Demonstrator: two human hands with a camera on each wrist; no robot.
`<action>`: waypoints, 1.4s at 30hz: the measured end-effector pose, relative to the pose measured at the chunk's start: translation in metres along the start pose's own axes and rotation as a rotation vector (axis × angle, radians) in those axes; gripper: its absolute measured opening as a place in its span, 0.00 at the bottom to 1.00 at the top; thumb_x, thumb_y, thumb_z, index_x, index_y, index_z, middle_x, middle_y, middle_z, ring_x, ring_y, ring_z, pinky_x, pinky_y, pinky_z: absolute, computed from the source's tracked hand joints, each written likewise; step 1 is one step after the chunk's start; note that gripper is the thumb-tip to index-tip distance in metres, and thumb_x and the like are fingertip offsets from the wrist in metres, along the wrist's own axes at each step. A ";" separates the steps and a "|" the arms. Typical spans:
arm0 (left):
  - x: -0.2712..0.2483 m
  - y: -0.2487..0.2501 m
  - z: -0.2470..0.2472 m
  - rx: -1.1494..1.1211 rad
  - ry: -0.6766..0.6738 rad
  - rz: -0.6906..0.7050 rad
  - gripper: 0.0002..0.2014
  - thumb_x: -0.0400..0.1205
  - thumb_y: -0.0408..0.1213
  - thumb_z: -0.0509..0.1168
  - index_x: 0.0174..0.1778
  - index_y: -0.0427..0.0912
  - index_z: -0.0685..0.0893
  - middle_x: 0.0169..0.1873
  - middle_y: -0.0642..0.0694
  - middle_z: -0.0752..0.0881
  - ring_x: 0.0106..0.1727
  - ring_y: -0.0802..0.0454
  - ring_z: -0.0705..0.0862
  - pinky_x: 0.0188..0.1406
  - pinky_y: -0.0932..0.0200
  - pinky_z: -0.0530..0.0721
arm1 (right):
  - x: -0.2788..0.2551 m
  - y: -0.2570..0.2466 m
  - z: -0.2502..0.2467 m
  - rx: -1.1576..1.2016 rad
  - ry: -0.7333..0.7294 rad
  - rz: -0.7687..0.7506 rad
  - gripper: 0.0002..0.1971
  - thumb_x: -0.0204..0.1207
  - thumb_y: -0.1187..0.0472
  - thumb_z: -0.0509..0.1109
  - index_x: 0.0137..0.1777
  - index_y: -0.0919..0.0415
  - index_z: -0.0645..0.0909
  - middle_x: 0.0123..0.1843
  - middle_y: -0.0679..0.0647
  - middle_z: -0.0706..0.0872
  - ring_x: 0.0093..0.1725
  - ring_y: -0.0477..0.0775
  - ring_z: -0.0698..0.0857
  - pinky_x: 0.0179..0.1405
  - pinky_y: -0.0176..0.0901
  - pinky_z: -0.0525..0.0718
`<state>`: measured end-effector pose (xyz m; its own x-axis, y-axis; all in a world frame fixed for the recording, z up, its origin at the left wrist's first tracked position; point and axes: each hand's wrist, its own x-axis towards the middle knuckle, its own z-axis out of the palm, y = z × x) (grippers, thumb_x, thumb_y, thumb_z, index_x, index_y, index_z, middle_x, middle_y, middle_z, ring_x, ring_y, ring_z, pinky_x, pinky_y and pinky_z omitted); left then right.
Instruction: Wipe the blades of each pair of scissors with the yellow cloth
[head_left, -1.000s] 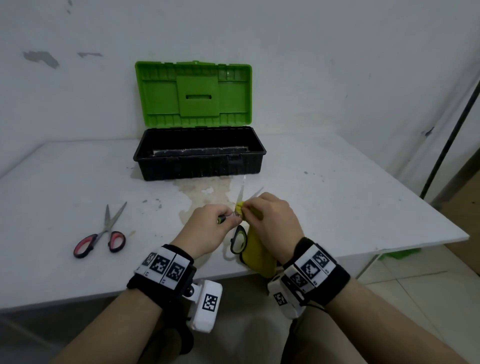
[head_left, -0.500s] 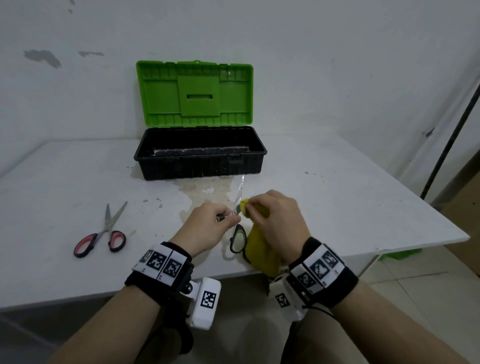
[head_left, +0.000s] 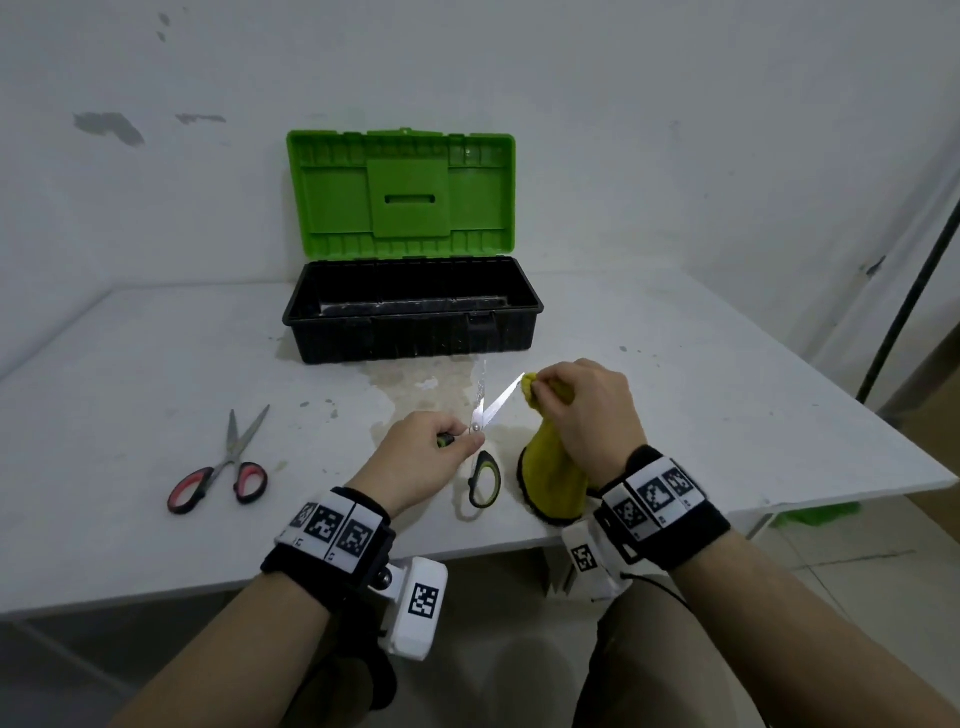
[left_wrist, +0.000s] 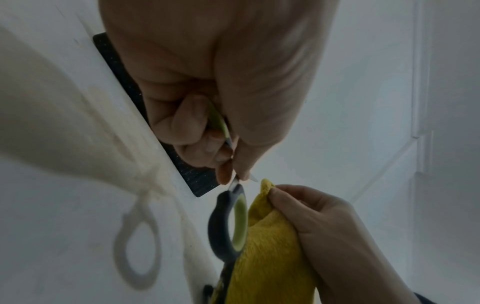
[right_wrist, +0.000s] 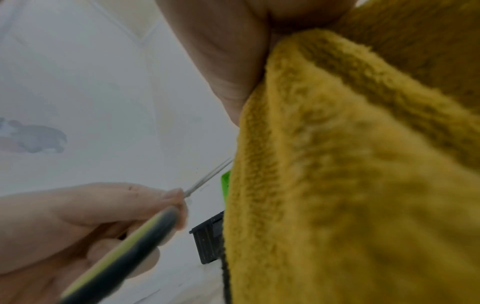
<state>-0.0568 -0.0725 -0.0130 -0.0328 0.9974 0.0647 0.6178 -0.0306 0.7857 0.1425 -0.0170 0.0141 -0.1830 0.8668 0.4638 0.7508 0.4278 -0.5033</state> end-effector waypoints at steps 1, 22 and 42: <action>0.002 0.000 -0.001 -0.028 0.001 -0.014 0.12 0.84 0.51 0.68 0.43 0.46 0.88 0.34 0.54 0.84 0.36 0.58 0.81 0.35 0.61 0.74 | -0.002 -0.002 -0.001 0.008 0.006 -0.015 0.07 0.79 0.53 0.69 0.49 0.52 0.88 0.43 0.47 0.85 0.43 0.47 0.81 0.45 0.40 0.83; 0.034 0.006 -0.049 0.213 -0.134 0.225 0.09 0.80 0.51 0.73 0.39 0.51 0.91 0.32 0.58 0.85 0.34 0.63 0.79 0.36 0.64 0.74 | -0.017 -0.036 0.016 -0.040 -0.061 -0.276 0.09 0.79 0.51 0.69 0.46 0.54 0.86 0.43 0.48 0.81 0.38 0.50 0.81 0.34 0.51 0.84; 0.036 0.002 -0.050 0.254 -0.305 0.231 0.11 0.80 0.52 0.72 0.45 0.50 0.92 0.38 0.59 0.88 0.42 0.60 0.83 0.43 0.61 0.77 | 0.020 -0.027 -0.016 -0.080 0.014 -0.103 0.08 0.79 0.54 0.69 0.47 0.54 0.88 0.45 0.51 0.84 0.44 0.52 0.81 0.45 0.49 0.84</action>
<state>-0.0965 -0.0402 0.0218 0.3376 0.9413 0.0061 0.7563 -0.2752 0.5935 0.1290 -0.0158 0.0489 -0.2535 0.8153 0.5205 0.7770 0.4922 -0.3925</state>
